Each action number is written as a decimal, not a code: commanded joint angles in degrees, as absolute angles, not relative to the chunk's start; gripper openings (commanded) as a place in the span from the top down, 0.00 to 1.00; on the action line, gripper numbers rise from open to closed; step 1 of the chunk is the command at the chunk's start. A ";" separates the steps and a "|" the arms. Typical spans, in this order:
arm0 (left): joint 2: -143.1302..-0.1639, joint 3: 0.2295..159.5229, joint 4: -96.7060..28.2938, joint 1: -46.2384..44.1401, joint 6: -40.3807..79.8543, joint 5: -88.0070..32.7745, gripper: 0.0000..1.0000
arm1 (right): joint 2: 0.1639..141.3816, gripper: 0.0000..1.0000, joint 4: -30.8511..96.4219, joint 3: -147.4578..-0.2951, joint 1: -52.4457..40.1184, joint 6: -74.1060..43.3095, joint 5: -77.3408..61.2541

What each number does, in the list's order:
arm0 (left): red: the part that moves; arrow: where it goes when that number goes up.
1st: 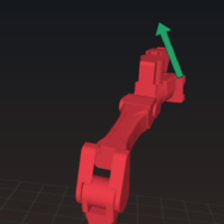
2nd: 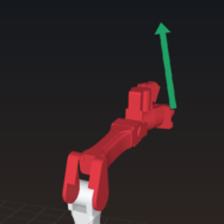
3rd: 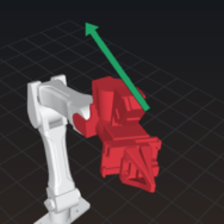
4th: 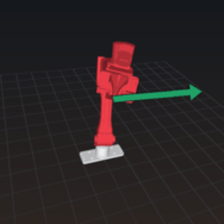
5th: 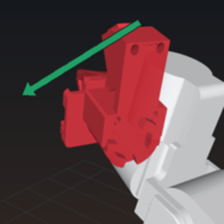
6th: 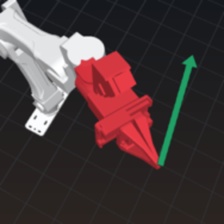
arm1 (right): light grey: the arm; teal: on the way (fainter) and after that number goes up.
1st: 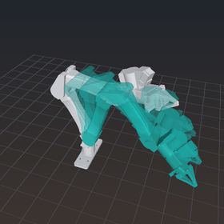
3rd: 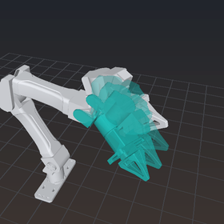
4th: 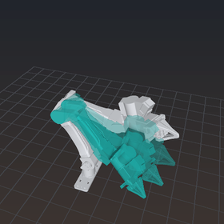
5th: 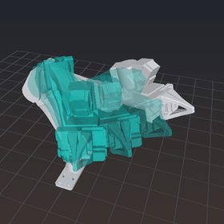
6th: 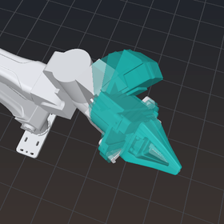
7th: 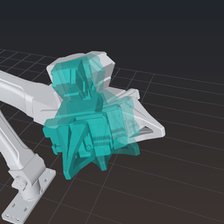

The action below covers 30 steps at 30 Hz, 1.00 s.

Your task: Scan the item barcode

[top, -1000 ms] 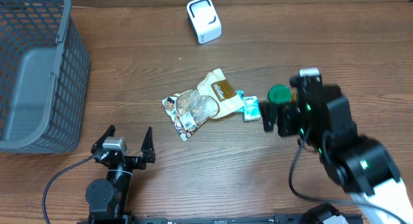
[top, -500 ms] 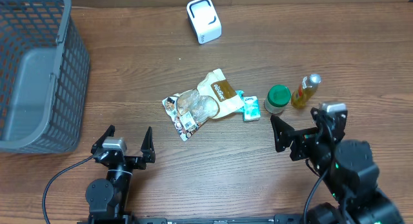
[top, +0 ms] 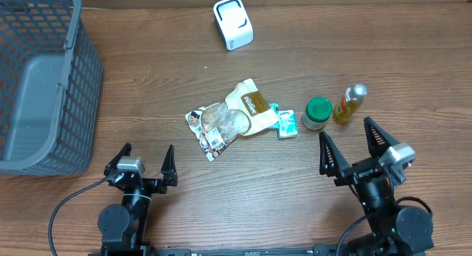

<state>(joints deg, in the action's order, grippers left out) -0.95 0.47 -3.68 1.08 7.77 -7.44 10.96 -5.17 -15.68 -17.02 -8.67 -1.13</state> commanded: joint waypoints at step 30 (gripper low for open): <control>-0.30 0.27 -3.88 0.60 8.16 -7.03 0.01 | 0.16 0.00 4.05 -0.45 -8.49 -4.47 -8.69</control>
